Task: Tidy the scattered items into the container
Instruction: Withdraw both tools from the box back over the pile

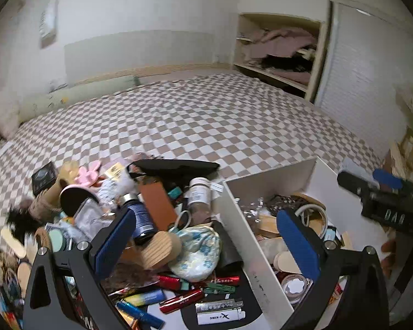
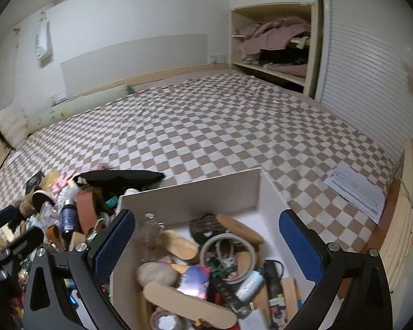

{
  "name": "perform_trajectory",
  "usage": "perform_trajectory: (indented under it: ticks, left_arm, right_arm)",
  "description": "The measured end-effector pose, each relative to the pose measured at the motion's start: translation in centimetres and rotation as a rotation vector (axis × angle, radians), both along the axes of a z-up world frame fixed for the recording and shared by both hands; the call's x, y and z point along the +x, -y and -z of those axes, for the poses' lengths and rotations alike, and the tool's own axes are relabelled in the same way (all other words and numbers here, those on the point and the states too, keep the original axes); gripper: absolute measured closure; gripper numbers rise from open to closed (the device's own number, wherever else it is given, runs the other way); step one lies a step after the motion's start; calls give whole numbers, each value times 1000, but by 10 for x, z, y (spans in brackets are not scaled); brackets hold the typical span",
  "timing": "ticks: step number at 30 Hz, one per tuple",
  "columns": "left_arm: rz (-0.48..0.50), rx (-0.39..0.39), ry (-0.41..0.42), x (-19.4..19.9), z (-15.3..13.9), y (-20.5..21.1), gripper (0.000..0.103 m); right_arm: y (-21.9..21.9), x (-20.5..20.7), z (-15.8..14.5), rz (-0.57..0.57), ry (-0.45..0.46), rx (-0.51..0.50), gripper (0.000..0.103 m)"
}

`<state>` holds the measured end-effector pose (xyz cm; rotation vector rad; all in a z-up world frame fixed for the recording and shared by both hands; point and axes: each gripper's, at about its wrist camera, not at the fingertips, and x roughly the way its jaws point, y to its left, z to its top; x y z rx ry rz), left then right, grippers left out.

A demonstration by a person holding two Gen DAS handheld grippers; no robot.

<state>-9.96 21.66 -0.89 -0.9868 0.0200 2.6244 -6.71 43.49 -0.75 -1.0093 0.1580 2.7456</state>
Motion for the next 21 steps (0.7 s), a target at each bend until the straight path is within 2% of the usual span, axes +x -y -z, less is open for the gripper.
perform_trajectory:
  ticks: [4, 9, 11, 16, 21]
  left_arm:
    - [-101, -14, -26, -1, -5, 18, 0]
    - [-185, 28, -13, -4, -6, 41, 0]
    - [-216, 22, -9, -6, -5, 50, 0]
    - [-284, -59, -5, -11, 1, 76, 0]
    - [-323, -29, 19, -12, 3, 104, 0]
  right_arm:
    - [18, -8, 1, -54, -14, -17, 0]
    - [31, -21, 6, -62, -21, -37, 0]
    - [36, -25, 8, -66, -20, -41, 0]
    - [60, -29, 13, -121, -4, -8, 0]
    - [88, -27, 10, -192, -5, 24, 0]
